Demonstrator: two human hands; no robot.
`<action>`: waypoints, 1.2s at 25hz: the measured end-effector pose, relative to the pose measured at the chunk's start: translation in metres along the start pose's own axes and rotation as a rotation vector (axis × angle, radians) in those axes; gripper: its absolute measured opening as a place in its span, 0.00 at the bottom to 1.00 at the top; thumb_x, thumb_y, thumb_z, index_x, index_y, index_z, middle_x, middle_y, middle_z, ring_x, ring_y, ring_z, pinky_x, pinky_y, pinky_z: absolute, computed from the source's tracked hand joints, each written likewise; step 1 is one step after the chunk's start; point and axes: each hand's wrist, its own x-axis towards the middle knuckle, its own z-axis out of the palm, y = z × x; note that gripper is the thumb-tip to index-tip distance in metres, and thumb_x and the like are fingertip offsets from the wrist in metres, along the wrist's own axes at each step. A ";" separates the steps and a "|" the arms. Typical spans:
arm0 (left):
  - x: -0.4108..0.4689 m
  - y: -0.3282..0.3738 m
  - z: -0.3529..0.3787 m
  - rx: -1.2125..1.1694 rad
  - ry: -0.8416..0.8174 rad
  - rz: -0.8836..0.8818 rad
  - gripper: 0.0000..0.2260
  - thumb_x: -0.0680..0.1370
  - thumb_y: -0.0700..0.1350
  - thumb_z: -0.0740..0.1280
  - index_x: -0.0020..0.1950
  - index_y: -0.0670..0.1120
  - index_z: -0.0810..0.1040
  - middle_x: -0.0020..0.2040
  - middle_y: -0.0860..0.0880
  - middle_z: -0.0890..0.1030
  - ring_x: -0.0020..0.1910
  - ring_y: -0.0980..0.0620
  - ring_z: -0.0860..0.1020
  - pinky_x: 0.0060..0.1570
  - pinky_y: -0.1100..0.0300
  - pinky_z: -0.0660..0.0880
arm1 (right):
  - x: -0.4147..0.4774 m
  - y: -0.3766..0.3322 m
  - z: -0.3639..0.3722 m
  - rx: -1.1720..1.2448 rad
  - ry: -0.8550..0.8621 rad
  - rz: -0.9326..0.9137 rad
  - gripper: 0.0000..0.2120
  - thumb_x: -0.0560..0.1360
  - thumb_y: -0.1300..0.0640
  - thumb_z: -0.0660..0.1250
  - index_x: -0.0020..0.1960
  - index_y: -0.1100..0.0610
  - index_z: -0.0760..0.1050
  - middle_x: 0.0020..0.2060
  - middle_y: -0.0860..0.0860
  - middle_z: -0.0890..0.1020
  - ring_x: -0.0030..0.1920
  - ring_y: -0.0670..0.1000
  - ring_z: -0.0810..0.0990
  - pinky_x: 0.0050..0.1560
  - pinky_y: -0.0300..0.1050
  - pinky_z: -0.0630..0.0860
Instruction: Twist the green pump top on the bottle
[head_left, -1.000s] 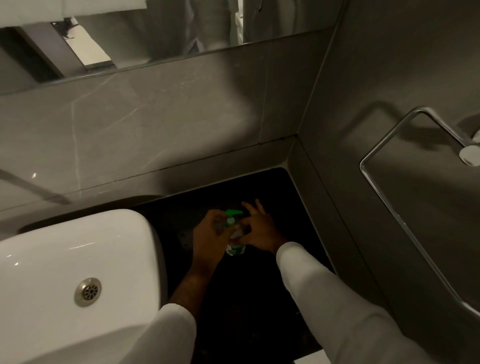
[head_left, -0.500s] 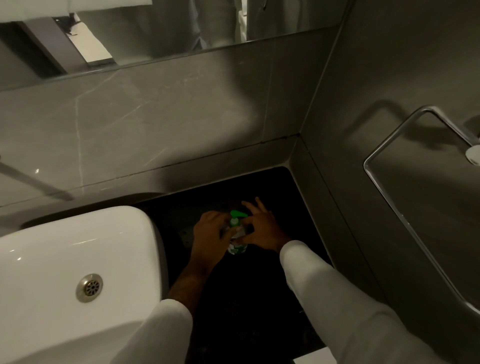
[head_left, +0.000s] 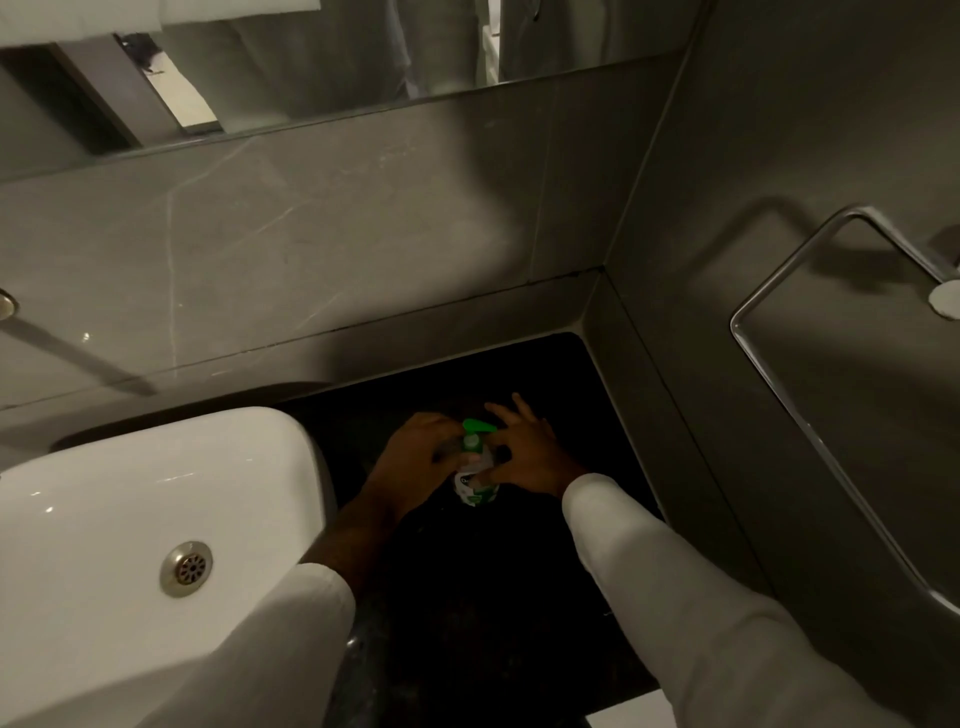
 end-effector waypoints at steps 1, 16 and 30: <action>0.003 0.004 -0.009 -0.048 -0.042 -0.034 0.18 0.71 0.48 0.78 0.60 0.47 0.83 0.54 0.48 0.82 0.54 0.51 0.81 0.55 0.60 0.77 | -0.001 -0.001 -0.001 0.003 -0.006 0.001 0.49 0.67 0.40 0.81 0.84 0.48 0.66 0.89 0.46 0.45 0.88 0.64 0.42 0.85 0.69 0.48; 0.061 0.063 -0.069 0.710 -0.525 0.356 0.13 0.77 0.46 0.67 0.58 0.61 0.82 0.61 0.57 0.82 0.61 0.51 0.78 0.58 0.52 0.76 | -0.018 -0.013 -0.005 -0.086 -0.007 -0.109 0.27 0.72 0.42 0.78 0.68 0.51 0.83 0.88 0.44 0.54 0.89 0.58 0.39 0.84 0.69 0.42; 0.036 0.071 -0.063 0.705 -0.558 0.420 0.11 0.76 0.46 0.69 0.55 0.59 0.84 0.61 0.60 0.82 0.61 0.53 0.77 0.60 0.53 0.73 | -0.038 -0.006 0.009 -0.097 0.065 -0.120 0.26 0.73 0.41 0.77 0.69 0.47 0.83 0.87 0.45 0.57 0.89 0.57 0.41 0.84 0.70 0.44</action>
